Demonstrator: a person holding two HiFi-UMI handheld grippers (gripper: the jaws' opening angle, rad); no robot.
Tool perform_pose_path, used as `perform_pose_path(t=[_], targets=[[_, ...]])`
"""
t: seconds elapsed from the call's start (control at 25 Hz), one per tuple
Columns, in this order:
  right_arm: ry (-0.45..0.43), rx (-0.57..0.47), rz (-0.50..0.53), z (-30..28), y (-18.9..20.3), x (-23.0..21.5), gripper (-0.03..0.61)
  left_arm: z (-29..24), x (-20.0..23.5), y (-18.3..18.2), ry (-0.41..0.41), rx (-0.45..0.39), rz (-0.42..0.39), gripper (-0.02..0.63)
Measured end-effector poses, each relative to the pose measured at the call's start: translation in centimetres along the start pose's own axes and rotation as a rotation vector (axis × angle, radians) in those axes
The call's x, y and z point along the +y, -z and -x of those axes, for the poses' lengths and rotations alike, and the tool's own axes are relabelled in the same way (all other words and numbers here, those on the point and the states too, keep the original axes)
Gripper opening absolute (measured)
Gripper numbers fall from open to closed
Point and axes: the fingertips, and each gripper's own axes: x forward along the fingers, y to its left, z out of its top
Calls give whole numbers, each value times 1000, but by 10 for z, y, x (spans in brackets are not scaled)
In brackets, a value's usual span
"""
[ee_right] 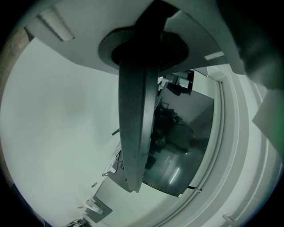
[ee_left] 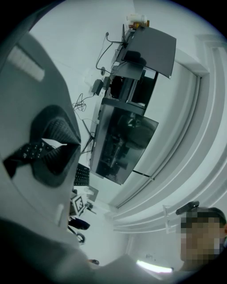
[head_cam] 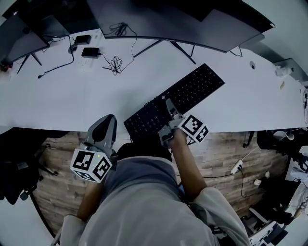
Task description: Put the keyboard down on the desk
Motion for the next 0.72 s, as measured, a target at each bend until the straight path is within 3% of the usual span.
perform_pose_path(t=[0.72], targets=[[25, -16, -149, -31, -1, -27, 74, -1, 5, 4, -39, 29, 2, 0]])
